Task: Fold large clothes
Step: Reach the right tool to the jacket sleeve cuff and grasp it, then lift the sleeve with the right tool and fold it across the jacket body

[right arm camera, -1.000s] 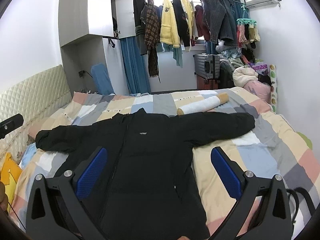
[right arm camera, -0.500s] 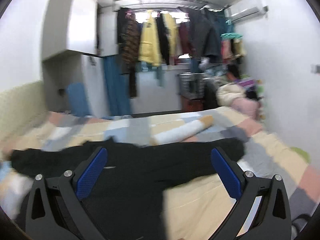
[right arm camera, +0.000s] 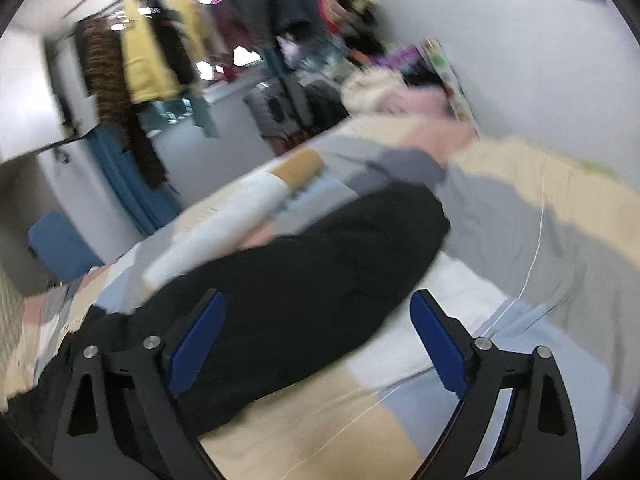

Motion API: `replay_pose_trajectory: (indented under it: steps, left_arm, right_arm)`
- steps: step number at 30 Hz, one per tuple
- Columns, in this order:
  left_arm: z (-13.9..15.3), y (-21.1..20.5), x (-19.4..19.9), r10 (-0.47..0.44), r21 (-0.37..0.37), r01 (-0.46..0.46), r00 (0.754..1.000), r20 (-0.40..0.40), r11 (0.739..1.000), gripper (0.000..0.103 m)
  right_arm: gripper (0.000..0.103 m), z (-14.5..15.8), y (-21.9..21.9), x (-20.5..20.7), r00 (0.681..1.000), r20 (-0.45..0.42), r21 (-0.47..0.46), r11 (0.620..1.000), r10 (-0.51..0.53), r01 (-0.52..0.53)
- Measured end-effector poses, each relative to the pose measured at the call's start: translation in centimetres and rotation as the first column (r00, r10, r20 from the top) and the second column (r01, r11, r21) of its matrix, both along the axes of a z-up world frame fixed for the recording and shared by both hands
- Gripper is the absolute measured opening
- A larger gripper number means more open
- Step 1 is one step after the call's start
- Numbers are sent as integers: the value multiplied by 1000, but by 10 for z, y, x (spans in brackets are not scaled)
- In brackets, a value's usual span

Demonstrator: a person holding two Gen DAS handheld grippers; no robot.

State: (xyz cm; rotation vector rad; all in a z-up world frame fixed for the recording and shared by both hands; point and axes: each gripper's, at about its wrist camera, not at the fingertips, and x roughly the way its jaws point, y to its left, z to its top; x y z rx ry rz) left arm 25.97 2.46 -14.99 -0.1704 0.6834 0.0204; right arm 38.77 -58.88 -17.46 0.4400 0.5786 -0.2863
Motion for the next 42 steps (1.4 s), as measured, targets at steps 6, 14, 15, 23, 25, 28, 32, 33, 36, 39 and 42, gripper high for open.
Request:
replay_pose_trajectory:
  steps: [6, 14, 15, 23, 25, 28, 32, 33, 36, 39, 42]
  left_arm:
    - [-15, 9, 18, 47, -16, -47, 999, -4, 999, 102]
    - [-27, 8, 38, 91, 9, -92, 996, 23, 996, 102]
    - [-28, 7, 41, 91, 10, -91, 996, 20, 996, 102]
    - [-34, 4, 43, 77, 42, -77, 997, -4, 996, 102]
    - [-29, 5, 37, 72, 52, -73, 997, 12, 996, 102]
    - [-23, 7, 29, 65, 64, -68, 997, 46, 996, 102]
    - [-20, 18, 23, 59, 41, -60, 998, 24, 997, 102]
    - [-18, 22, 20, 60, 28, -60, 998, 19, 998, 102]
    - [-11, 31, 13, 59, 32, -59, 998, 8, 998, 102]
    - [-6, 36, 3, 72, 72, -73, 997, 12, 995, 102]
    - [0, 43, -7, 83, 79, -85, 996, 28, 993, 102]
  right_arm:
    - [75, -58, -71, 33, 989, 13, 210, 967, -149, 143]
    - [74, -98, -118, 64, 969, 73, 300, 932, -234, 203]
    - [72, -99, -117, 66, 970, 83, 303, 933, -230, 195]
    - [6, -70, -103, 76, 976, 123, 196, 969, -177, 152]
    - [4, -57, -103, 71, 972, 130, 183, 968, -195, 170]
    - [4, -27, -105, 57, 963, 150, 156, 967, -223, 200]
    - [4, 24, -100, 36, 957, 194, 114, 974, -217, 198]
    - [4, 37, -96, 32, 957, 202, 97, 976, -209, 193]
    - [4, 82, -78, 23, 958, 228, 46, 985, -174, 168]
    - [4, 125, -50, 17, 958, 255, -17, 990, -130, 139]
    - [4, 166, -14, 11, 957, 278, -86, 991, -78, 106]
